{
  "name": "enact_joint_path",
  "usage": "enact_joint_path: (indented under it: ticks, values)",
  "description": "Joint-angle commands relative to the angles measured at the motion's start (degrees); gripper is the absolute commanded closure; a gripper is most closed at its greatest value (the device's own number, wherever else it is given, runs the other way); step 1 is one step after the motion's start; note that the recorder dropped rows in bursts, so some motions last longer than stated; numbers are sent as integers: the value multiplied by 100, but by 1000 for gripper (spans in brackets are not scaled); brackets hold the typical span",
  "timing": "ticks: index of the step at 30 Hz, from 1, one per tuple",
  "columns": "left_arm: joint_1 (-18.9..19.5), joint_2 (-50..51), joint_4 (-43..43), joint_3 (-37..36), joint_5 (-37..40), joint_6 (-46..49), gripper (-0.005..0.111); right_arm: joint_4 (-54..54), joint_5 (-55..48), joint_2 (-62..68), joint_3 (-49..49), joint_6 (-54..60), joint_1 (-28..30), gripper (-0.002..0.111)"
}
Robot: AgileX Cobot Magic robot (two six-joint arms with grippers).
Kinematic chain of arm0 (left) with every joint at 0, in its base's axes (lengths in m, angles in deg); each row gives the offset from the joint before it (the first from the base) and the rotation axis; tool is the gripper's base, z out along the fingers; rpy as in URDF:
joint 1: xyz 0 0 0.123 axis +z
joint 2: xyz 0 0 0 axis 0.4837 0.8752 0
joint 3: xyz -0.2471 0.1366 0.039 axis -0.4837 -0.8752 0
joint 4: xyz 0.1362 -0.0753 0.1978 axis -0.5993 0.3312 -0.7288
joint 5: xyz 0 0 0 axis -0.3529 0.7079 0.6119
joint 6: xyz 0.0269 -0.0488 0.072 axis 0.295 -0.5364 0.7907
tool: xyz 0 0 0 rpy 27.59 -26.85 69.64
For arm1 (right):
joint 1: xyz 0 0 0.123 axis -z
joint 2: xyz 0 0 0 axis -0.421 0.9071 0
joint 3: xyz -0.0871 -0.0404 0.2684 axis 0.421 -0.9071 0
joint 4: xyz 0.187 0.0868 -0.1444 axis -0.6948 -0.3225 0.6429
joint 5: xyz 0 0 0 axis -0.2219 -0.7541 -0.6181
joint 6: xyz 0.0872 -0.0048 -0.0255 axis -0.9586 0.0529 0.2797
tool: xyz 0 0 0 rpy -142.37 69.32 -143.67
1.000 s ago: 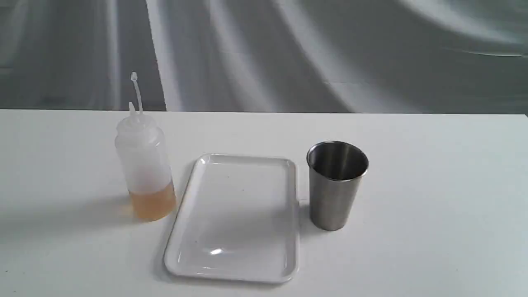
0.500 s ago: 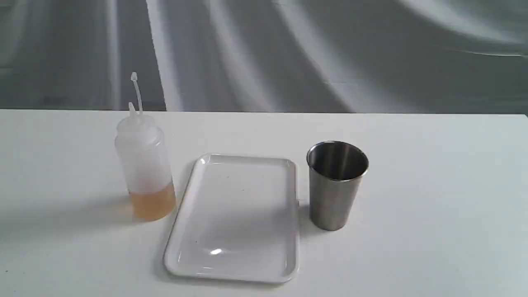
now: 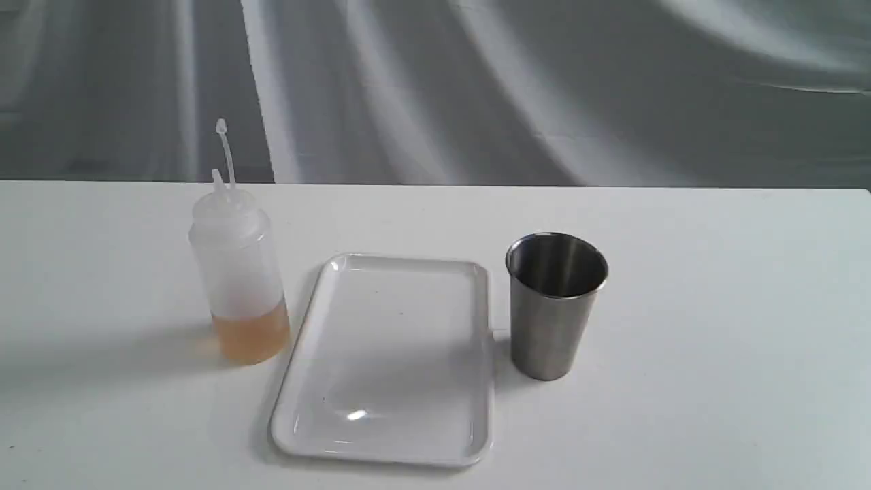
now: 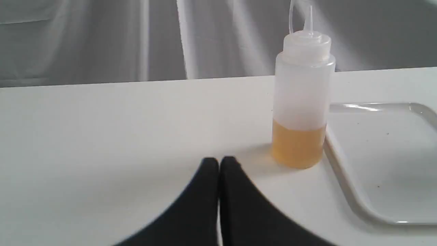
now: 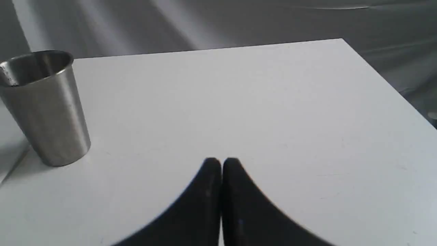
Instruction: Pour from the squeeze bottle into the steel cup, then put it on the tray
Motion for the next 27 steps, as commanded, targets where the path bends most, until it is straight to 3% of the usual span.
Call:
enact_joint_path:
  ticks: [1,9,13,27]
  values:
    - [9,-15,6,-25,-43,-28,107,-17,10,-31,-19,-7,44,108]
    - [9,-15,6,-25,-43,-15,107,-17,57,-31,-19,-6,44,108]
    - [9,-15,6,-25,-43,-15,107,-17,554,-31,-19,-6,44,108]
    - [9,-15,6,-25,-43,-17,107,-17,4673,-31,-19,-440,44,108]
